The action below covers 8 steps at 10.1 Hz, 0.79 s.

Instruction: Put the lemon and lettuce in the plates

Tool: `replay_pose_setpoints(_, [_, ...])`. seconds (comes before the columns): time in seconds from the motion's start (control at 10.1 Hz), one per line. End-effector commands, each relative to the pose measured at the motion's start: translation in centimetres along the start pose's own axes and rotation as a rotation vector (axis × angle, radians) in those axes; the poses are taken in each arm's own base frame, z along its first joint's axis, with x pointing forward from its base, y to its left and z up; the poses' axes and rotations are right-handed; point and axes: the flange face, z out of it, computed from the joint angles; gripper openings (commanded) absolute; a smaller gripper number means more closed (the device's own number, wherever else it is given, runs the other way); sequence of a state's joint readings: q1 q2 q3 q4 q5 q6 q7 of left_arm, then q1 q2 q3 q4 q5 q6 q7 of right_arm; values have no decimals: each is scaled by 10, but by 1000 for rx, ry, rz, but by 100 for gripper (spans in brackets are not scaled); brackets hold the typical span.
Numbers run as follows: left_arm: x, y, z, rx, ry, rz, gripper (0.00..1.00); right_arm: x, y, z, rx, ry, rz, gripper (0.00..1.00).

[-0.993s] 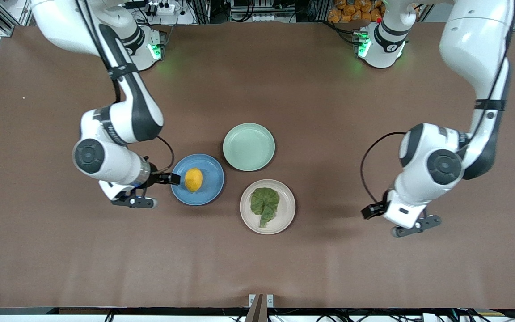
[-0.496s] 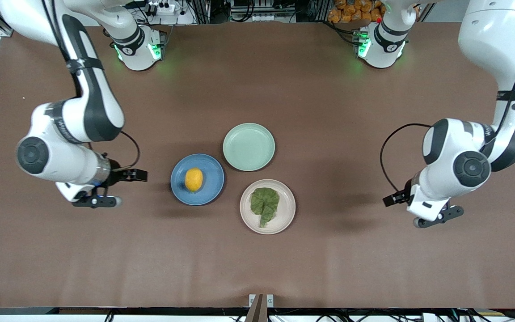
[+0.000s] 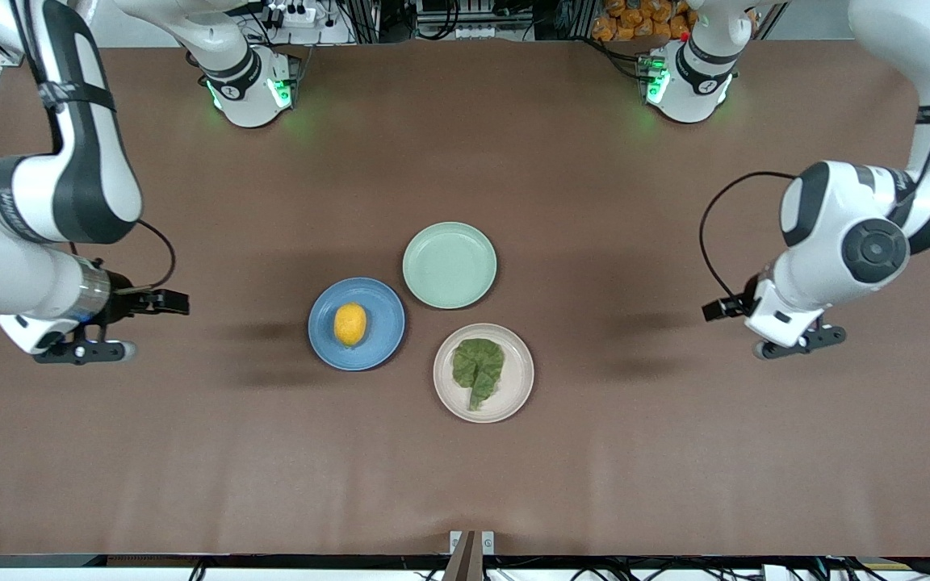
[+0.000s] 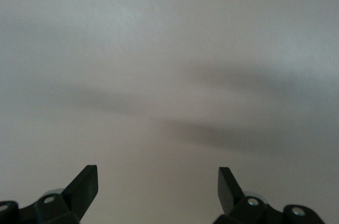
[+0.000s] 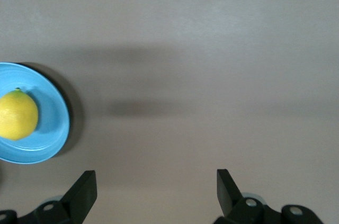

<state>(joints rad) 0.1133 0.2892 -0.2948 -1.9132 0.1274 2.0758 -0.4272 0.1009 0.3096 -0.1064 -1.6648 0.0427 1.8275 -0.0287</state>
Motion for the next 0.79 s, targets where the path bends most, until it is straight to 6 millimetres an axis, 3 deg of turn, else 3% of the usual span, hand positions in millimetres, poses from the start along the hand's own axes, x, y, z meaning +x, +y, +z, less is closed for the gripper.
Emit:
replay_pose_setpoints(0.0, [-40, 12, -18, 10, 9, 45, 100, -19, 23, -24, -18, 30, 10, 100])
replay_pose_setpoints(0.2, [-55, 17, -31, 2, 0, 63, 100, -29, 36, -48, -49, 66, 16, 100])
replay_pose_setpoints(0.4, [-67, 5, -53, -29, 7, 110, 100, -39, 49, -71, -46, 106, 33, 100])
replay_pose_setpoints(0.7, [-60, -3, -118, -72, 122, 103, 100, -58, 73, -102, -45, 156, 17, 100])
